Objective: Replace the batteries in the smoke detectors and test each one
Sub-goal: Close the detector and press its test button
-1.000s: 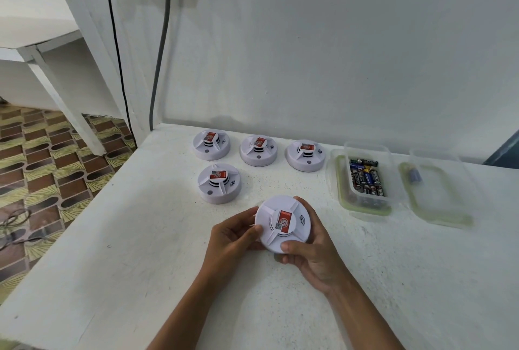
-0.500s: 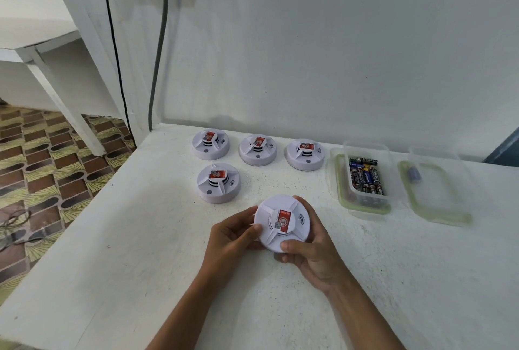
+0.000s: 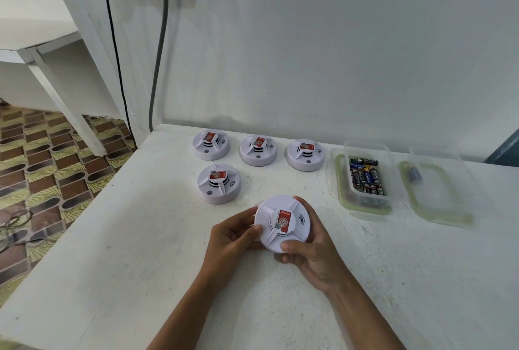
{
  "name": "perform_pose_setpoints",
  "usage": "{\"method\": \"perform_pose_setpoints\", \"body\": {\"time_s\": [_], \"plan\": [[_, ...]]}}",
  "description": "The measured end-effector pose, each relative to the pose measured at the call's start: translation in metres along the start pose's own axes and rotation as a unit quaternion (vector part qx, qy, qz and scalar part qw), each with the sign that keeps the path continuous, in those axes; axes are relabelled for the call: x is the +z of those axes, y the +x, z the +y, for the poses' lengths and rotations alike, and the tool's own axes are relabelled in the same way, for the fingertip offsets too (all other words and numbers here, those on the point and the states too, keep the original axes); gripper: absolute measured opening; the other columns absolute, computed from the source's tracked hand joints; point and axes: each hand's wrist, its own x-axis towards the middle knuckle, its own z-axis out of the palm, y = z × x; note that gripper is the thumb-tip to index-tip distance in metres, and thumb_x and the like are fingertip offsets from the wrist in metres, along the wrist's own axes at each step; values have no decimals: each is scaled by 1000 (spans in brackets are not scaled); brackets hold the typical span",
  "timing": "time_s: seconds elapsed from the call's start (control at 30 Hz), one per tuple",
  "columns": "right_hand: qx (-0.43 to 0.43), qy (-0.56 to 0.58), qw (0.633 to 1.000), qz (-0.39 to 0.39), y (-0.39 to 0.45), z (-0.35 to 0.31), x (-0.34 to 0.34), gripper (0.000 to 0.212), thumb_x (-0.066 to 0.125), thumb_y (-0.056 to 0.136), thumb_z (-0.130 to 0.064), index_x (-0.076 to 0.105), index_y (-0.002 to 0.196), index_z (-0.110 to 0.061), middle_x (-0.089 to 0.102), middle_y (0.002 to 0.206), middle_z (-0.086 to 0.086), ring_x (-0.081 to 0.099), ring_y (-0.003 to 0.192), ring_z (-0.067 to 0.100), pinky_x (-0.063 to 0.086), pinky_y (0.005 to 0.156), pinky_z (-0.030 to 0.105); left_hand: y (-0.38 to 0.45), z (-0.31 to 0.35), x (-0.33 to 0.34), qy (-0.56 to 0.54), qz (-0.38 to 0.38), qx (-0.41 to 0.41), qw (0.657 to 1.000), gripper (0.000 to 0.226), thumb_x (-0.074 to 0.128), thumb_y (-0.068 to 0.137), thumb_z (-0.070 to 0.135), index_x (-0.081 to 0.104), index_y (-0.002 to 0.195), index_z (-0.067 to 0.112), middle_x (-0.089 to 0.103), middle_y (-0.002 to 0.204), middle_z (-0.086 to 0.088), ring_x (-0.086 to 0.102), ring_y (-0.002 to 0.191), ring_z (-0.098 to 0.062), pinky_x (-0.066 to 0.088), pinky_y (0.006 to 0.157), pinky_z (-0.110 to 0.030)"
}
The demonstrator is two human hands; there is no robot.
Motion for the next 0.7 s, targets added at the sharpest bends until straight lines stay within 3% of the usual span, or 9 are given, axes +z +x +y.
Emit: {"method": "perform_pose_setpoints", "body": {"time_s": [0.37, 0.47, 0.57, 0.7], "plan": [[7, 11, 1000, -4, -3, -5, 4, 79, 78, 63, -5, 48, 133, -25, 58, 120, 15, 61, 97, 31, 51, 56, 33, 1, -3, -2, 1, 8, -2, 1000, 32, 59, 89, 8, 64, 121, 14, 73, 110, 3, 70, 100, -20, 57, 76, -27], [21, 74, 997, -24, -3, -8, 5, 76, 85, 63, -23, 51, 131, -24, 59, 118, 17, 60, 92, 34, 49, 55, 35, 1, -5, -2, -10, 8, -5, 1000, 33, 59, 90, 5, 63, 123, 10, 73, 111, -2, 70, 100, -24, 58, 79, -35], [36, 138, 989, -40, -2, -8, 4, 76, 83, 66, -41, 50, 132, -21, 57, 122, 22, 55, 92, 39, 47, 58, 36, 1, -4, -2, -19, 7, -5, 1000, 33, 59, 89, 4, 63, 122, 9, 73, 109, -3, 70, 99, -24, 58, 76, -31], [17, 38, 999, -12, -2, -5, 2, 74, 77, 67, -5, 50, 132, -26, 57, 120, 18, 60, 94, 34, 50, 55, 35, 1, -4, -2, -10, 6, -2, 1000, 33, 59, 90, 4, 63, 122, 10, 73, 111, -2, 70, 99, -21, 58, 77, -30]]}}
